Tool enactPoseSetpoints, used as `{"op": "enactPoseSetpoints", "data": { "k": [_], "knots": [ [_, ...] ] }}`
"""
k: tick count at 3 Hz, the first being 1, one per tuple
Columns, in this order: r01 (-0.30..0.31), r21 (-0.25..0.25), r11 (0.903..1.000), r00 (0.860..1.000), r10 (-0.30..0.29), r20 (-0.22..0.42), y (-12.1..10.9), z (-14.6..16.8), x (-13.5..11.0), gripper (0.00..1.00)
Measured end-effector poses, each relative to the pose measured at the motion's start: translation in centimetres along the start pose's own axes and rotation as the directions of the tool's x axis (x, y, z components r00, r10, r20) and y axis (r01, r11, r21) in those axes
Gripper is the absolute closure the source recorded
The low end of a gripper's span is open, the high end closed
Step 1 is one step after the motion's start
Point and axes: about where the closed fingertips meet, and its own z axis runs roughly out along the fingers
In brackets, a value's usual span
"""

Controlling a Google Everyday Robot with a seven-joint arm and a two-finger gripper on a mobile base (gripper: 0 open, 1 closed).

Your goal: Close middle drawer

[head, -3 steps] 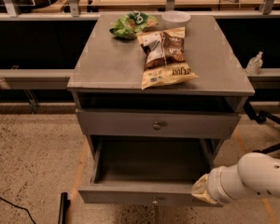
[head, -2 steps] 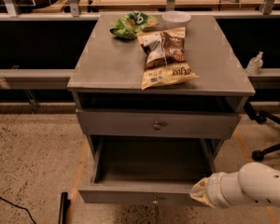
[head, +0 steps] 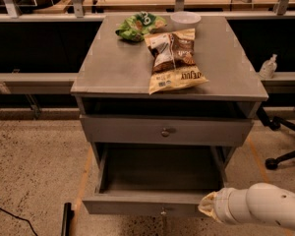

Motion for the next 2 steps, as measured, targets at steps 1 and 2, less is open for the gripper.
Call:
{"op": "enactPoseSetpoints", "data": {
  "k": [1,2],
  "knots": [
    [-0.031,0.061,0.9976,0.999,0.031,0.013,0.5,2.7,1.6,1.0],
    [-0.018,0.121,0.9925,0.999,0.014,0.032,-0.2,5.2,2.4,1.0]
  ]
}}
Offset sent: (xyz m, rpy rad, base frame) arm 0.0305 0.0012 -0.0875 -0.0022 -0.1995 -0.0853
